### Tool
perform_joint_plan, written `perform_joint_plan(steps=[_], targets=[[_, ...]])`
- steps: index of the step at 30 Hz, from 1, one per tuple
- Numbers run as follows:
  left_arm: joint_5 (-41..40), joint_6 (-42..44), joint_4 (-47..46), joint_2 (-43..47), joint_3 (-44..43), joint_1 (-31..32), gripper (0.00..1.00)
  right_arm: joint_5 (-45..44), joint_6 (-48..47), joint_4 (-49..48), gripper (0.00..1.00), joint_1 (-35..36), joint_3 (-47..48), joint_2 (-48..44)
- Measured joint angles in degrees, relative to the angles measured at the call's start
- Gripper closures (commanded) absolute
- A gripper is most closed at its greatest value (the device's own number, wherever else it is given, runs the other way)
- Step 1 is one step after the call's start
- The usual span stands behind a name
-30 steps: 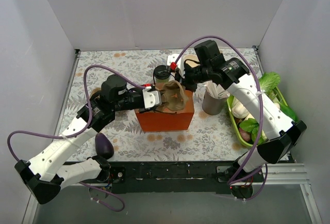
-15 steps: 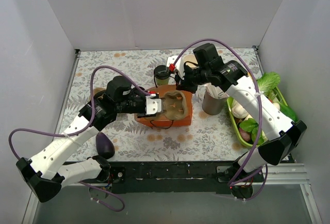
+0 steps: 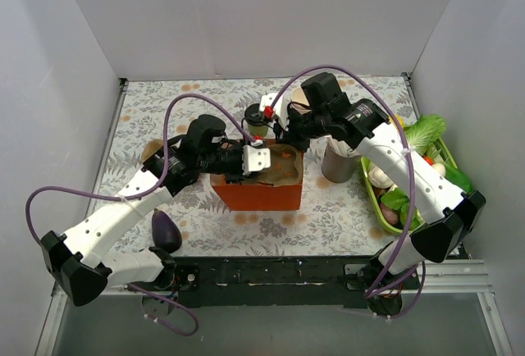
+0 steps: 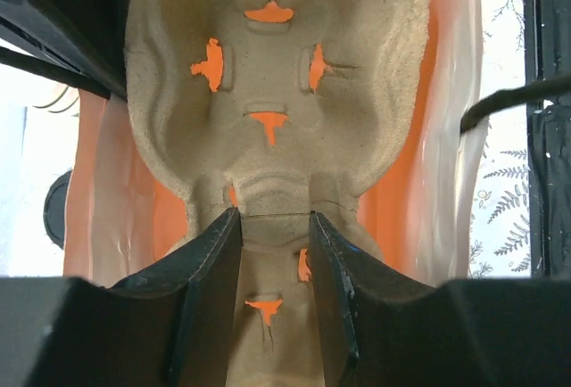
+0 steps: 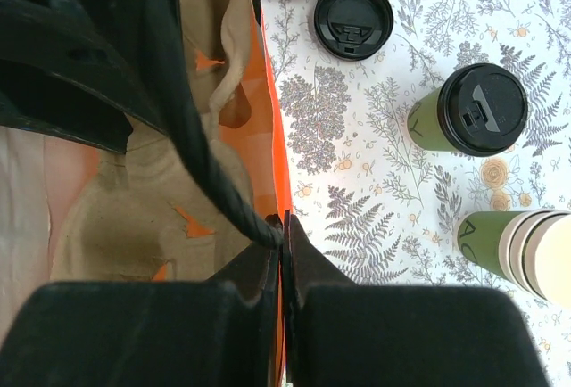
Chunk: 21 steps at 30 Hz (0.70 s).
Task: Pack the takeout coffee
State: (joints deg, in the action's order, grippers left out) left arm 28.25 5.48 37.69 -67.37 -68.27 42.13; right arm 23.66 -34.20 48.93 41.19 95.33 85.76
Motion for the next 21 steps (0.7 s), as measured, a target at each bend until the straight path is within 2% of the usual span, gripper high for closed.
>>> perform_joint_plan(steps=[7, 21], targets=[[-2.3, 1.1, 0.0, 1.2, 0.2, 0.1, 1.00, 0.2, 3.2, -1.1, 0.99, 0.0, 1.6, 1.0], [-3.8, 9.3, 12.4, -4.2, -4.6, 0.1, 1.00, -2.7, 3.8, -2.1, 0.99, 0.0, -1.4, 1.8]])
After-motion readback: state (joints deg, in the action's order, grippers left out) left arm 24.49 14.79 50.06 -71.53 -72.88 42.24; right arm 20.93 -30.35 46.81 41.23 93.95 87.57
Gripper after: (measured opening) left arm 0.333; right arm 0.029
